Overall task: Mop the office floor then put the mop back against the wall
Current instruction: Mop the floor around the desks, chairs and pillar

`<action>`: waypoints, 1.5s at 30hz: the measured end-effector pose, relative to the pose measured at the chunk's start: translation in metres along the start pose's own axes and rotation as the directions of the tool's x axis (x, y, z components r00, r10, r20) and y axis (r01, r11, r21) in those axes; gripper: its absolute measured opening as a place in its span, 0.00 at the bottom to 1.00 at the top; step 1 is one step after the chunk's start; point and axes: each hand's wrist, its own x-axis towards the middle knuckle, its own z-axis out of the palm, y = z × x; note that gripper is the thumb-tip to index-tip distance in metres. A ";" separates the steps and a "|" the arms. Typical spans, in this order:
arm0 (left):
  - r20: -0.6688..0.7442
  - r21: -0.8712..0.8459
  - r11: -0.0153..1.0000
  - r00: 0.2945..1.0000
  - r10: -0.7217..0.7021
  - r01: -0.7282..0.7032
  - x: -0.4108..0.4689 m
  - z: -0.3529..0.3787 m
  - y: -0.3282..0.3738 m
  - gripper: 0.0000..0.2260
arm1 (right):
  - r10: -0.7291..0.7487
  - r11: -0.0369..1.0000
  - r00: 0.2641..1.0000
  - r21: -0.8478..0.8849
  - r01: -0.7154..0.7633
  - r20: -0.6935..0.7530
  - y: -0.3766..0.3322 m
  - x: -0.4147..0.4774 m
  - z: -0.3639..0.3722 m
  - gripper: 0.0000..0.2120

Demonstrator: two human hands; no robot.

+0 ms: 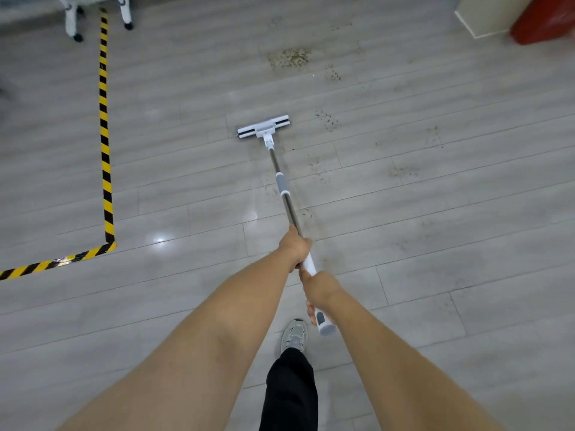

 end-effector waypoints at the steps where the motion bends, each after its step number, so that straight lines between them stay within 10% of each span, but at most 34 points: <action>1: 0.005 -0.001 1.000 1.000 -0.003 0.003 -0.018 0.013 -0.017 0.23 | 0.001 1.000 1.000 -0.015 -0.001 0.003 0.023 -0.014 0.006 0.23; 18: 0.097 -0.113 0.990 0.993 -0.069 0.079 -0.316 0.198 -0.225 0.12 | 0.068 0.997 0.998 -0.039 -0.068 -0.015 0.361 -0.242 0.060 0.23; 45: 0.042 -0.128 0.991 0.999 -0.026 0.031 -0.133 0.064 -0.103 0.14 | 0.019 0.999 0.997 -0.049 -0.023 -0.078 0.139 -0.118 0.039 0.23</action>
